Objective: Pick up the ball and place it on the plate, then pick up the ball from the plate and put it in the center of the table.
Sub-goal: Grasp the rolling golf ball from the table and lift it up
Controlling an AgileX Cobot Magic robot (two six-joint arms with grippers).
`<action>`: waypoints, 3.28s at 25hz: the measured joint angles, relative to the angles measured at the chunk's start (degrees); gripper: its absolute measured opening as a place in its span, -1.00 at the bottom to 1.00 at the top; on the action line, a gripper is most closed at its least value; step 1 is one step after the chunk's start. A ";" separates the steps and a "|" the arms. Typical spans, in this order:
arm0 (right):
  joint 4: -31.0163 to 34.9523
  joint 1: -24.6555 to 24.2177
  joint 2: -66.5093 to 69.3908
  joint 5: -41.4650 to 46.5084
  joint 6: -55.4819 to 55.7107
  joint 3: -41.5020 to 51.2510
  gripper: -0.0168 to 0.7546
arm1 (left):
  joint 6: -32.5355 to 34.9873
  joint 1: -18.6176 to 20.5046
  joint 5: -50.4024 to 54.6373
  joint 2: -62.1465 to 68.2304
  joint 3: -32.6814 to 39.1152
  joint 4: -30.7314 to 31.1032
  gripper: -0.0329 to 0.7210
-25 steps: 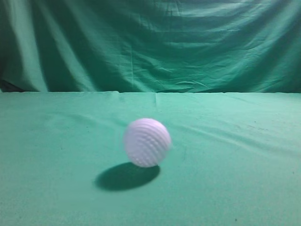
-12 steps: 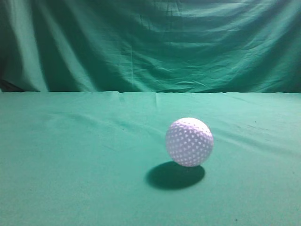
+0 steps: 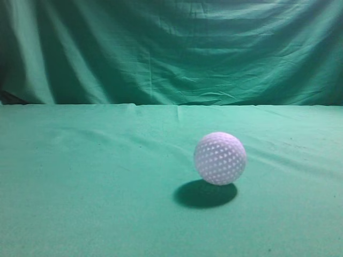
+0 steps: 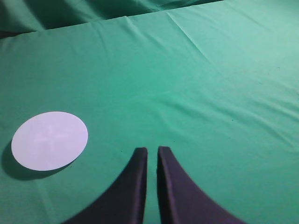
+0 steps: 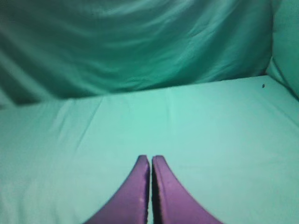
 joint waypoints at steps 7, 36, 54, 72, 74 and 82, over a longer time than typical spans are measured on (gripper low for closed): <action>2.16 4.64 13.06 16.90 -16.17 -6.06 -0.96 | 0.00 0.00 0.72 -0.08 0.63 0.00 -0.78; 2.38 47.06 66.32 8.69 -20.77 -19.46 -0.68 | 0.02 0.00 0.03 -0.08 2.69 4.35 -0.78; -7.65 47.20 84.25 11.02 -4.35 -31.34 0.60 | 0.02 0.00 0.03 -0.08 2.69 4.47 -0.78; -8.07 47.20 88.99 10.58 -4.11 -31.90 -0.11 | 0.12 0.00 0.03 -0.08 2.69 4.47 -0.78; -8.63 47.20 88.99 12.21 -4.11 -34.08 -0.11 | 0.12 0.00 0.03 -0.08 2.69 4.47 -0.78; -14.79 47.23 89.31 21.76 -1.06 -54.20 -0.11 | 0.12 0.00 0.03 -0.08 2.69 4.47 -0.78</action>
